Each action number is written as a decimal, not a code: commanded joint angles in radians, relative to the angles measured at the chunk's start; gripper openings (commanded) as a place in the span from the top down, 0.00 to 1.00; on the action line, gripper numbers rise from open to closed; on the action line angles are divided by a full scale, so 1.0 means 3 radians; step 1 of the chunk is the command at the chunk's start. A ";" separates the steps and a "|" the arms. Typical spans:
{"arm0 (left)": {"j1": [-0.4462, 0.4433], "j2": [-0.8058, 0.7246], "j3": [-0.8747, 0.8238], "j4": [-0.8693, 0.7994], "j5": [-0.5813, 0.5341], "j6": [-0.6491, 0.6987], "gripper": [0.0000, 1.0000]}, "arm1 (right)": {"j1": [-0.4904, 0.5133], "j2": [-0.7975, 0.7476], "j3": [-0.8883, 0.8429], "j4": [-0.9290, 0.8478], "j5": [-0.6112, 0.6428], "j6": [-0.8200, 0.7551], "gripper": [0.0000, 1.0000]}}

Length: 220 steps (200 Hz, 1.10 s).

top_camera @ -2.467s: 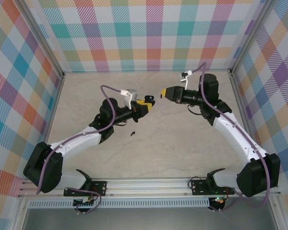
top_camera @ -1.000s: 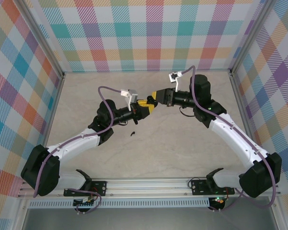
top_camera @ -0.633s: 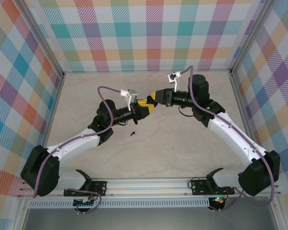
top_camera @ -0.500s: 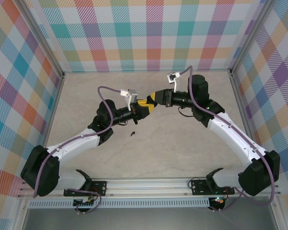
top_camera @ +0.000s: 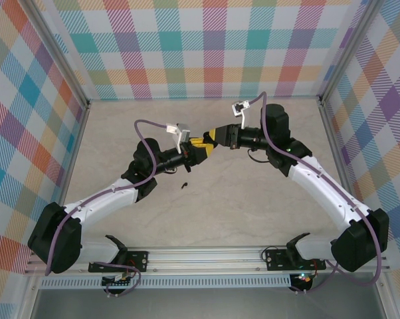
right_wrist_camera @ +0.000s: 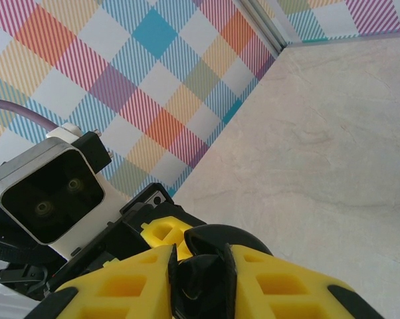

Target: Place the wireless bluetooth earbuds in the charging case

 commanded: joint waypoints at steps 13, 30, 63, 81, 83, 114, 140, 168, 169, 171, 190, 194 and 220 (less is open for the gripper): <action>-0.0042 -0.0094 -0.0005 0.0097 -0.0028 0.0107 0.92 | 0.0025 -0.0013 0.0112 -0.0070 0.0066 -0.0090 0.74; -0.0042 -0.0102 0.0012 -0.0018 -0.0032 0.0175 0.92 | 0.0026 -0.0026 0.0136 -0.0069 0.0064 -0.0083 0.74; -0.0042 -0.0123 0.0006 -0.0161 -0.0055 0.0335 0.92 | 0.0022 -0.0071 0.0173 -0.0112 0.0070 -0.0090 0.74; -0.0043 -0.0146 0.0013 -0.0213 -0.0089 0.0398 0.92 | 0.0022 -0.0113 0.0170 -0.0134 0.0095 -0.0105 0.74; -0.0040 -0.0148 0.0013 -0.0217 -0.0094 0.0402 0.92 | 0.0022 -0.0115 0.0166 -0.0139 0.0099 -0.0109 0.75; -0.0042 -0.0162 0.0028 -0.0254 -0.0084 0.0486 0.92 | 0.0022 -0.0157 0.0163 -0.0178 0.0090 -0.0111 0.74; -0.0040 -0.0193 0.0018 -0.0288 -0.0093 0.0645 0.93 | 0.0022 -0.0186 0.0158 -0.0202 0.0062 -0.0111 0.74; -0.0042 -0.0220 0.0029 -0.0342 -0.0068 0.0880 0.92 | 0.0022 -0.0223 0.0159 -0.0211 0.0047 -0.0111 0.74; -0.0042 -0.0220 0.0028 -0.0340 -0.0065 0.0886 0.92 | 0.0022 -0.0223 0.0158 -0.0210 0.0048 -0.0111 0.74; -0.0042 -0.0221 0.0025 -0.0333 -0.0063 0.0898 0.92 | 0.0022 -0.0226 0.0158 -0.0211 0.0046 -0.0108 0.74; -0.0042 -0.0232 -0.0005 -0.0263 -0.0016 0.1032 0.92 | 0.0022 -0.0242 0.0149 -0.0190 0.0037 -0.0090 0.74; -0.0042 -0.0234 -0.0009 -0.0254 -0.0019 0.1052 0.92 | 0.0022 -0.0247 0.0148 -0.0184 0.0030 -0.0086 0.74; -0.0042 -0.0254 -0.0031 -0.0229 -0.0042 0.1164 0.93 | 0.0020 -0.0278 0.0148 -0.0176 0.0024 -0.0075 0.74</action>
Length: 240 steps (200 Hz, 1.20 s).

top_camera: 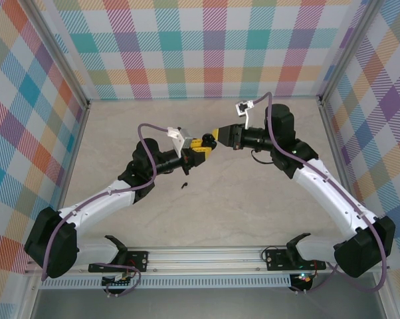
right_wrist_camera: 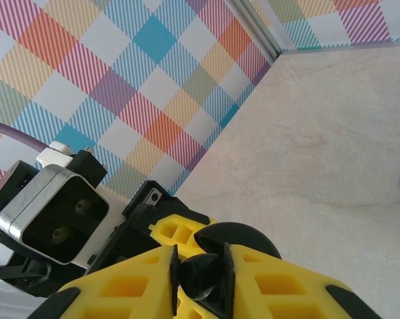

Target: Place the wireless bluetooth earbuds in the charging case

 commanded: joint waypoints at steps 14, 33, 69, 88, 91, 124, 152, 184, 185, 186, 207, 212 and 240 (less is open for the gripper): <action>-0.0041 -0.0114 -0.0038 0.0147 0.0008 0.0267 0.94 | 0.0022 -0.0124 0.0097 0.0015 -0.0050 -0.0049 0.74; -0.0041 -0.0119 -0.0050 0.0167 0.0002 0.0294 0.94 | 0.0022 -0.0125 0.0097 0.0008 -0.0056 -0.0047 0.74; -0.0040 -0.0133 -0.0056 0.0193 0.0004 0.0304 0.95 | 0.0025 -0.0104 0.0087 0.0009 -0.0090 -0.0047 0.74; -0.0041 -0.0143 -0.0046 0.0198 0.0005 0.0299 0.96 | 0.0022 -0.0094 0.0082 0.0019 -0.0107 -0.0037 0.74; -0.0041 -0.0141 -0.0048 0.0202 0.0005 0.0299 0.96 | 0.0022 -0.0094 0.0082 0.0018 -0.0106 -0.0041 0.74; -0.0041 -0.0147 -0.0043 0.0197 0.0007 0.0290 0.96 | 0.0022 -0.0078 0.0077 0.0030 -0.0131 -0.0027 0.74; -0.0041 -0.0149 -0.0035 0.0196 0.0008 0.0264 0.96 | 0.0022 -0.0053 0.0077 0.0027 -0.0161 -0.0026 0.74; -0.0041 -0.0135 -0.0019 0.0203 0.0010 0.0248 0.96 | 0.0022 -0.0008 0.0071 0.0030 -0.0192 -0.0013 0.74; -0.0041 -0.0137 -0.0020 0.0201 0.0010 0.0250 0.96 | 0.0022 -0.0007 0.0071 0.0030 -0.0193 -0.0012 0.74; -0.0041 -0.0136 -0.0020 0.0199 0.0010 0.0246 0.96 | 0.0022 -0.0004 0.0071 0.0033 -0.0193 -0.0011 0.74; -0.0041 -0.0131 -0.0008 0.0198 0.0011 0.0228 0.97 | 0.0027 0.0024 0.0076 0.0034 -0.0200 -0.0017 0.74; -0.0041 -0.0127 -0.0003 0.0197 0.0010 0.0222 0.96 | 0.0031 0.0030 0.0074 0.0030 -0.0207 -0.0018 0.74; -0.0040 -0.0115 0.0000 0.0206 0.0007 0.0207 0.97 | 0.0027 0.0052 0.0066 0.0025 -0.0203 -0.0016 0.74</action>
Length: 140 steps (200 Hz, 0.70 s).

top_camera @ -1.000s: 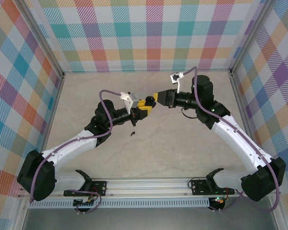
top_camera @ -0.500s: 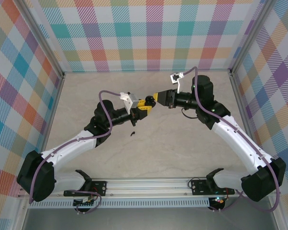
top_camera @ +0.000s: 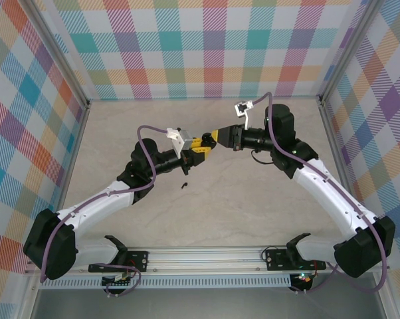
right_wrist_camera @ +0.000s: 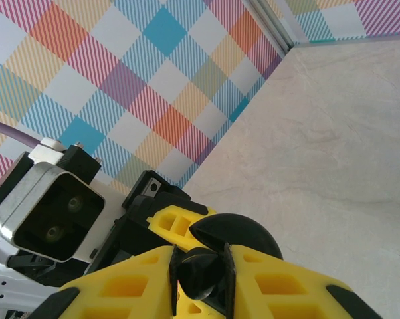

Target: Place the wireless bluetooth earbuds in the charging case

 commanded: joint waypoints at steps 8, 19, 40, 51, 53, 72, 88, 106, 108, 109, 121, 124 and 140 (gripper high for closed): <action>-0.0041 -0.0068 0.0008 0.0188 0.0008 -0.0014 0.97 | 0.0026 0.0024 0.0066 0.0020 -0.0067 -0.0023 0.74; -0.0041 -0.0068 0.0013 0.0191 0.0016 -0.0019 0.97 | 0.0027 0.0028 0.0061 0.0020 -0.0068 -0.0028 0.74; -0.0041 -0.0055 0.0022 0.0194 0.0023 -0.0034 0.97 | 0.0027 0.0046 0.0061 0.0014 -0.0075 -0.0024 0.74; -0.0041 -0.0052 0.0026 0.0191 0.0024 -0.0044 0.97 | 0.0031 0.0051 0.0059 0.0010 -0.0075 -0.0026 0.74; -0.0041 -0.0051 0.0023 0.0195 0.0027 -0.0045 0.97 | 0.0031 0.0053 0.0061 0.0010 -0.0072 -0.0026 0.74; -0.0041 -0.0048 0.0026 0.0211 0.0023 -0.0058 0.97 | 0.0031 0.0064 0.0061 0.0008 -0.0085 -0.0023 0.74; -0.0041 -0.0052 0.0017 0.0211 0.0029 -0.0065 0.97 | 0.0036 0.0072 0.0056 0.0008 -0.0084 -0.0027 0.74; -0.0041 -0.0054 0.0016 0.0208 0.0020 -0.0067 0.97 | 0.0039 0.0082 0.0048 0.0005 -0.0085 -0.0027 0.74; -0.0041 -0.0054 0.0012 0.0210 0.0020 -0.0067 0.97 | 0.0041 0.0082 0.0046 0.0005 -0.0083 -0.0027 0.74; -0.0039 -0.0056 0.0014 0.0208 0.0022 -0.0067 0.97 | 0.0044 0.0083 0.0046 0.0002 -0.0084 -0.0027 0.74; -0.0038 -0.0063 0.0010 0.0211 0.0009 -0.0076 0.98 | 0.0042 0.0089 0.0046 0.0005 -0.0081 -0.0030 0.74; -0.0039 -0.0063 0.0010 0.0207 0.0005 -0.0076 0.98 | 0.0045 0.0090 0.0046 -0.0001 -0.0082 -0.0028 0.74; -0.0041 -0.0061 0.0010 0.0210 0.0003 -0.0076 0.98 | 0.0052 0.0097 0.0046 -0.0006 -0.0081 -0.0032 0.74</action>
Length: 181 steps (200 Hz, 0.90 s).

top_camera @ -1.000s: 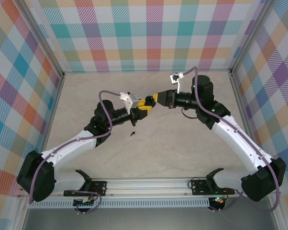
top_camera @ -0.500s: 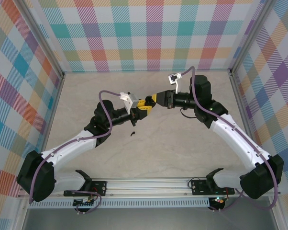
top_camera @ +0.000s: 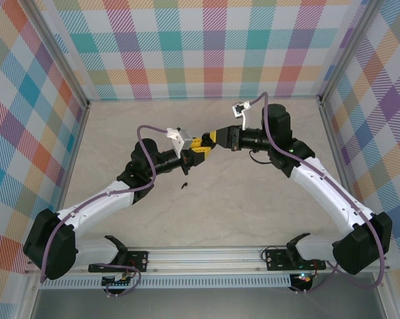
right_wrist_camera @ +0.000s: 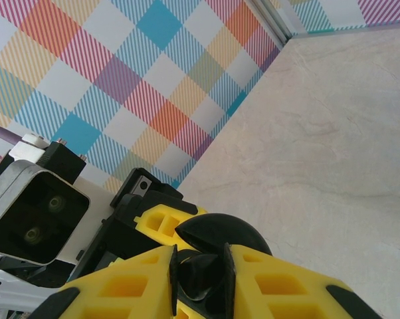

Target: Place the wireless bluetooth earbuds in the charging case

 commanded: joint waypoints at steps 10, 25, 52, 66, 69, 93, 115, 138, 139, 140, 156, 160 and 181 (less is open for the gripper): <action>-0.0042 -0.0061 0.0011 0.0202 -0.0006 -0.0035 0.98 | 0.0030 0.0024 0.0051 -0.0022 -0.0078 -0.0043 0.74; -0.0042 -0.0060 0.0006 0.0205 -0.0018 -0.0034 0.98 | 0.0036 0.0025 0.0056 -0.0049 -0.0070 -0.0058 0.74; -0.0042 -0.0062 0.0007 0.0206 -0.0019 -0.0043 0.98 | 0.0040 0.0037 0.0056 -0.0088 -0.0070 -0.0081 0.74; -0.0042 -0.0062 0.0006 0.0213 -0.0015 -0.0047 0.98 | 0.0040 0.0049 0.0056 -0.0105 -0.0075 -0.0088 0.74; -0.0042 -0.0062 0.0005 0.0214 -0.0017 -0.0053 0.98 | 0.0044 0.0055 0.0056 -0.0110 -0.0070 -0.0092 0.74; -0.0042 -0.0072 0.0010 0.0213 -0.0001 -0.0062 0.99 | 0.0051 0.0072 0.0051 -0.0136 -0.0065 -0.0104 0.74; -0.0042 -0.0069 0.0025 0.0196 0.0006 -0.0047 0.99 | 0.0056 0.0080 0.0061 -0.0154 -0.0063 -0.0108 0.74; -0.0042 -0.0065 0.0030 0.0186 0.0012 -0.0056 0.99 | 0.0061 0.0086 0.0087 -0.0190 -0.0065 -0.0124 0.74; -0.0042 -0.0064 0.0028 0.0187 0.0012 -0.0054 0.99 | 0.0063 0.0086 0.0087 -0.0188 -0.0065 -0.0125 0.74; -0.0042 -0.0066 0.0029 0.0183 0.0012 -0.0050 0.99 | 0.0062 0.0086 0.0087 -0.0188 -0.0065 -0.0127 0.74; -0.0042 -0.0068 0.0027 0.0182 -0.0001 -0.0050 0.99 | 0.0066 0.0077 0.0091 -0.0211 -0.0051 -0.0143 0.74; -0.0042 -0.0066 0.0028 0.0179 -0.0004 -0.0050 0.99 | 0.0066 0.0076 0.0092 -0.0222 -0.0041 -0.0149 0.74; -0.0042 -0.0073 0.0038 0.0168 0.0004 -0.0055 0.99 | 0.0070 0.0078 0.0110 -0.0297 0.0000 -0.0202 0.73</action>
